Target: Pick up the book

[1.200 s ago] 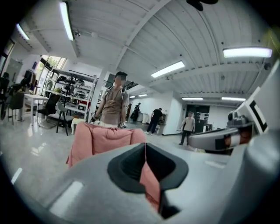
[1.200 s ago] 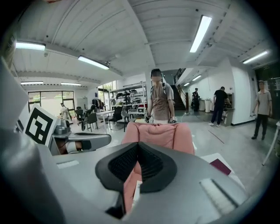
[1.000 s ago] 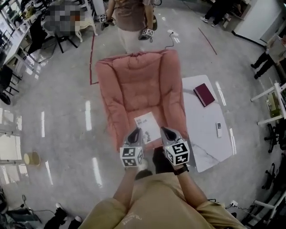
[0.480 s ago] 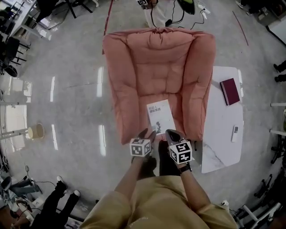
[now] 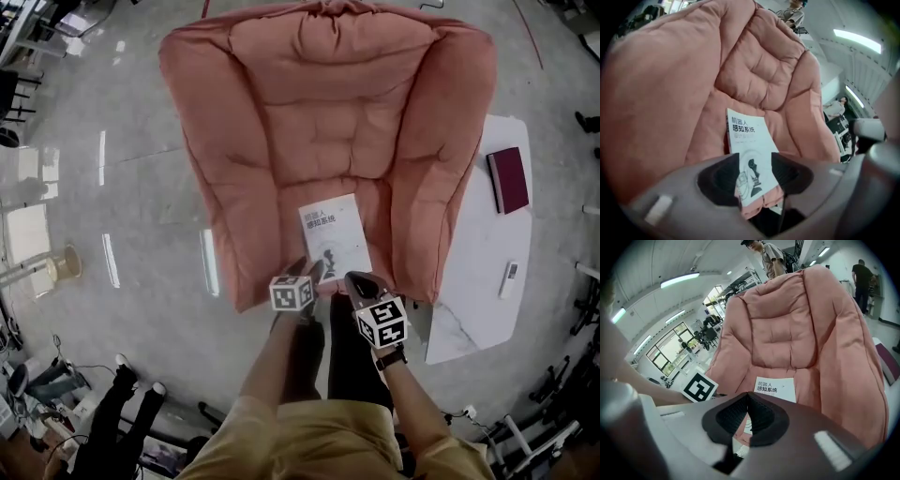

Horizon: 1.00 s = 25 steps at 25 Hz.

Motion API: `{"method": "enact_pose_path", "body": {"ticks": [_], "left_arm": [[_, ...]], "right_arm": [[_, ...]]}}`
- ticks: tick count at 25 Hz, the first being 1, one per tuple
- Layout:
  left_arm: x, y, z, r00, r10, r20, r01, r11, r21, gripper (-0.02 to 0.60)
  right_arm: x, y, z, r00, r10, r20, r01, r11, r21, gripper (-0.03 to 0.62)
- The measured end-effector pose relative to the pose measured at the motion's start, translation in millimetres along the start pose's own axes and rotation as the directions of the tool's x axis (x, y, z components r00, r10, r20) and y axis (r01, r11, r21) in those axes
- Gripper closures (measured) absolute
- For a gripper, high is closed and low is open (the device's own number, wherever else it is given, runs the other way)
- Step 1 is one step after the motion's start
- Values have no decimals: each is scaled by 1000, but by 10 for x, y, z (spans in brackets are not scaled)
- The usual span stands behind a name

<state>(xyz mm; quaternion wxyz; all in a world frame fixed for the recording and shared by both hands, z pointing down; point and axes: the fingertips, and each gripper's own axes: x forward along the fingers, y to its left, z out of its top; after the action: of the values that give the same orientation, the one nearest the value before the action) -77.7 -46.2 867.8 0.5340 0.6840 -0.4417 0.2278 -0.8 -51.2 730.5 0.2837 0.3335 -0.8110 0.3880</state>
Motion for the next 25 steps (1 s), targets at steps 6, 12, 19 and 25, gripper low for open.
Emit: {"method": "enact_pose_path", "body": {"ticks": [6,12,19,25], "left_arm": [[495,392,-141,998,56,-40,-58,997,-43,370],[688,489,-94,997,64,-31,-65,998,-24,422],[769,303,15,998,-39,45,42,996,-75,359],[658,238,138,952,-291,92,304,931,-200,474]], "right_arm": [[182,-163,-103,1000,21,-7,-21,1000,24,588],[291,-356,-183,999,23,-23,-23,1000,8,588],[401,-454,-178,1000,21,-9,-21,999,45,588],[495,-425,-119,999,46,15,-47,998,49,588]]}}
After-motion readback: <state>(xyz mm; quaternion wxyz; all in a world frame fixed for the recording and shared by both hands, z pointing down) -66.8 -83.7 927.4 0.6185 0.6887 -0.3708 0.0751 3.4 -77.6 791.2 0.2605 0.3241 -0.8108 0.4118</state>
